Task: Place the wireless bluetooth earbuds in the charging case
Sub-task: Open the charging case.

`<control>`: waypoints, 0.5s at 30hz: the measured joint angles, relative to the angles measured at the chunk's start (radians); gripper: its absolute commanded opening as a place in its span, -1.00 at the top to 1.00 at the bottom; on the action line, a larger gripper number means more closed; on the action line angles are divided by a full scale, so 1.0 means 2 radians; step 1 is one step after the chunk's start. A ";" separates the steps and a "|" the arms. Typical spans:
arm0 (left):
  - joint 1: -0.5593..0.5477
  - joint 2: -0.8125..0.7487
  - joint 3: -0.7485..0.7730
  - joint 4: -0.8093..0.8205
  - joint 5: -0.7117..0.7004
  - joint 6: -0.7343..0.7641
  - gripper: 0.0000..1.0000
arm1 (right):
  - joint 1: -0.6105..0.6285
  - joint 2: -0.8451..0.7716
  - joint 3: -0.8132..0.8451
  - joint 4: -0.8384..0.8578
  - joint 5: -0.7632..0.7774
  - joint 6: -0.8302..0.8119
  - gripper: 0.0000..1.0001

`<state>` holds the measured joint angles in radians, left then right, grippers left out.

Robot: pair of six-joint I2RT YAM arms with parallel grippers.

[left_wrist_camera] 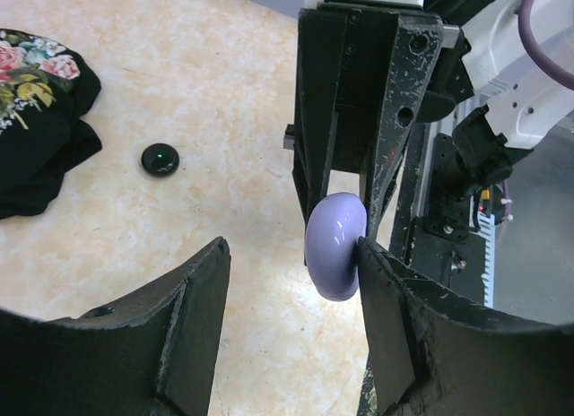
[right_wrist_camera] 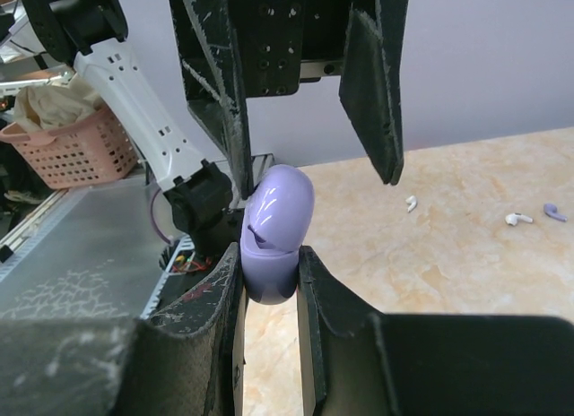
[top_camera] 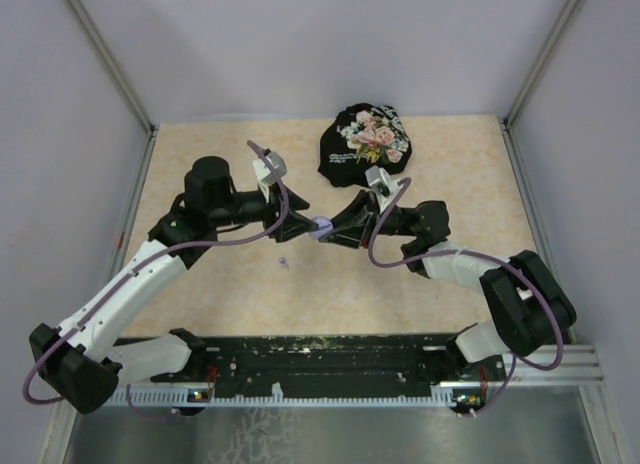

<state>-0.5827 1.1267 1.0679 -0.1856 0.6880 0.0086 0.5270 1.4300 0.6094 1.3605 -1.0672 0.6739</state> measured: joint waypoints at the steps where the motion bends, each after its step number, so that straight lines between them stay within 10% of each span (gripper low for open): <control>1: 0.000 -0.002 0.000 0.001 -0.004 -0.002 -0.27 | 0.000 0.000 0.000 0.000 0.000 0.000 1.00; 15: 0.003 -0.008 0.000 0.011 -0.063 -0.008 -0.36 | 0.003 0.000 -0.012 0.026 -0.015 0.002 1.00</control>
<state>-0.5758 1.1110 1.0683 -0.1638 0.5629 -0.0067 0.5339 1.4300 0.5861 1.4120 -1.0969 0.6785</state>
